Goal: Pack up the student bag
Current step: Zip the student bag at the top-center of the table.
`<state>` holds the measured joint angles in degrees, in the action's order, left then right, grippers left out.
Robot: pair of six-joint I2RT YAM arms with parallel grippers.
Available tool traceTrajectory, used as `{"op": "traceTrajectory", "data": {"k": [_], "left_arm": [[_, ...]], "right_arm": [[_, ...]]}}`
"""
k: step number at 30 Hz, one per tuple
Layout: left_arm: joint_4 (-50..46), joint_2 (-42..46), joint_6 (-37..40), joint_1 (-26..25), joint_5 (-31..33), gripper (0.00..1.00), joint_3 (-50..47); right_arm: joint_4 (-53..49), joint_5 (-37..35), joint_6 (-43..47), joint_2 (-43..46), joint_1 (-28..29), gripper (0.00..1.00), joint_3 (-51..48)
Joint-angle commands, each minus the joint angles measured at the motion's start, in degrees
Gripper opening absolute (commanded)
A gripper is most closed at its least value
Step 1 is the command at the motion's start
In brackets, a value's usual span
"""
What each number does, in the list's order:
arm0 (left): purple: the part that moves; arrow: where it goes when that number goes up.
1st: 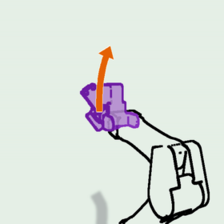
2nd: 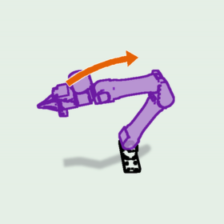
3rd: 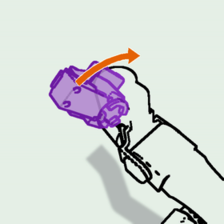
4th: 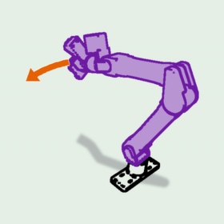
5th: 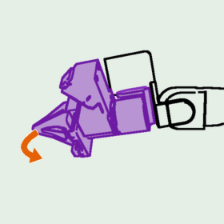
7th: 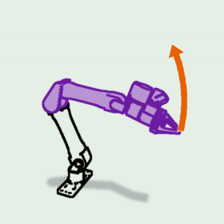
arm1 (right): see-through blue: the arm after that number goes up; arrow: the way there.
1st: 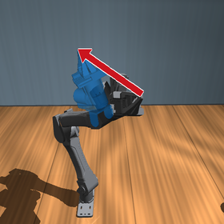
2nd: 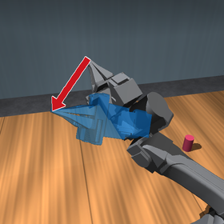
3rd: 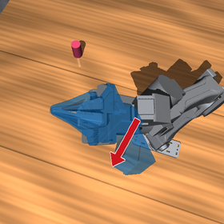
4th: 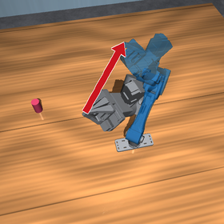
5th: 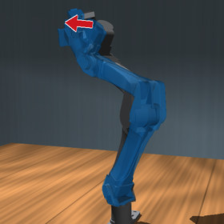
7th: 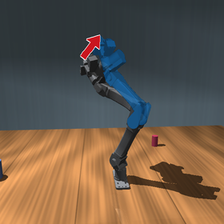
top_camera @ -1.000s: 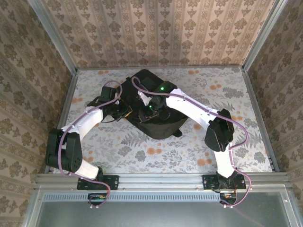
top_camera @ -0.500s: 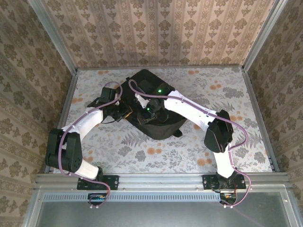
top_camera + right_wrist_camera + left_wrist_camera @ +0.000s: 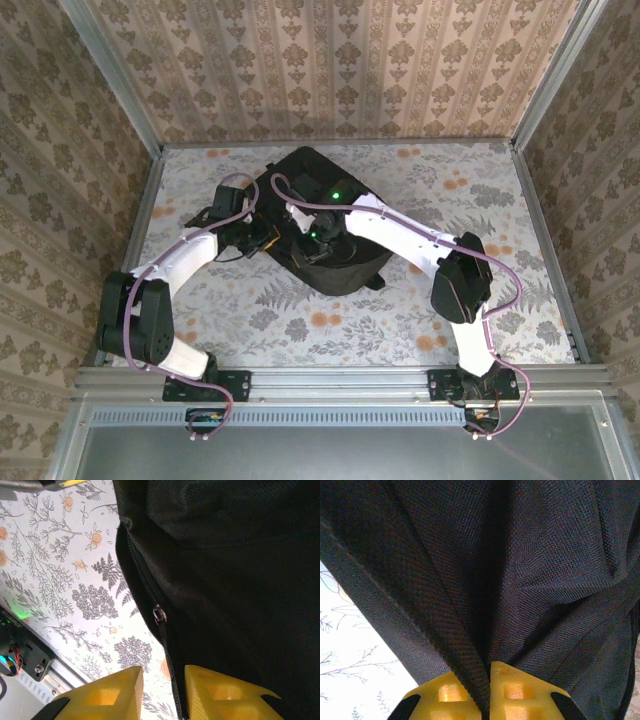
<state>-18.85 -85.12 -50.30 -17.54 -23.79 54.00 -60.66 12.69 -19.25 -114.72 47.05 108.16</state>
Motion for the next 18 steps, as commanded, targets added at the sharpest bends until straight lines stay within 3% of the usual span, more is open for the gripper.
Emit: {"op": "traceTrajectory", "data": {"k": [1, 18], "left_arm": [[1.46, -0.02, 0.31, 0.0, -3.17, 0.0, -0.21], [1.65, -0.25, 0.02, 0.22, -3.37, 0.0, -0.3]], "right_arm": [[-2.47, -0.33, 0.67, 2.64, 0.35, 0.3, -1.08], [-1.44, 1.09, 0.1, 0.74, 0.44, 0.3, -1.72]]}}
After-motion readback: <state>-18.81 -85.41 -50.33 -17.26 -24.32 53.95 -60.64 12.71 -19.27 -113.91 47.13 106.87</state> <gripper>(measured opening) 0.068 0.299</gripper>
